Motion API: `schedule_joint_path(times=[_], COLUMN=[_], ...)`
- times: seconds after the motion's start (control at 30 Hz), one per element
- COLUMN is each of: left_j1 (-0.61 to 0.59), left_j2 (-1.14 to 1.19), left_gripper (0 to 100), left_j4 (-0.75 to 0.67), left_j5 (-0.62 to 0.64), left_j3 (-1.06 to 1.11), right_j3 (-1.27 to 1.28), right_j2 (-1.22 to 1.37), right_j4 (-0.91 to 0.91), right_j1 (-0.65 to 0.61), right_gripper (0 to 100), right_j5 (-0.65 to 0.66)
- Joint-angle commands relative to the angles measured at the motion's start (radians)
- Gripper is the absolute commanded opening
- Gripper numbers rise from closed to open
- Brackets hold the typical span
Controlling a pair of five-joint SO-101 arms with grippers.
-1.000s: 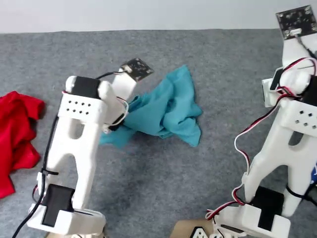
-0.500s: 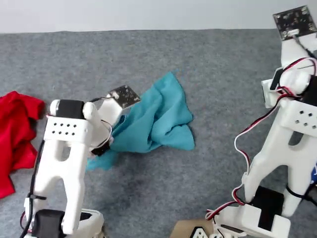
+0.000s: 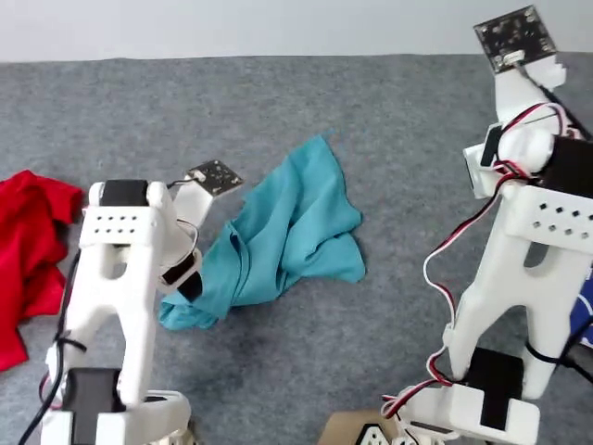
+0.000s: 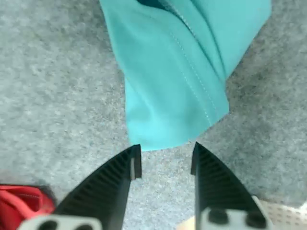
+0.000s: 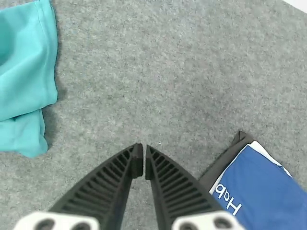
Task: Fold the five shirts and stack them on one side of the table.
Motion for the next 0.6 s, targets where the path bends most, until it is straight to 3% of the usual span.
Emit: schedule_joint_path(times=[0.0, 0.33, 0.57], left_j1=[0.009, 0.235, 0.250], left_j2=[0.015, 0.017, 0.025], left_gripper=[18, 18, 18], left_j4=[-0.008, -0.041, -0.150], left_j5=[-0.006, -0.006, -0.008], left_j3=[-0.001, 0.111, 0.171], right_j3=[-0.025, -0.025, -0.025], right_j2=[-0.045, -0.042, -0.045], right_j4=[0.038, 0.038, 0.039], right_j1=[-0.002, -0.005, -0.001], right_gripper=[1.0, 1.0, 1.0], right_j5=[0.003, 0.002, 0.002])
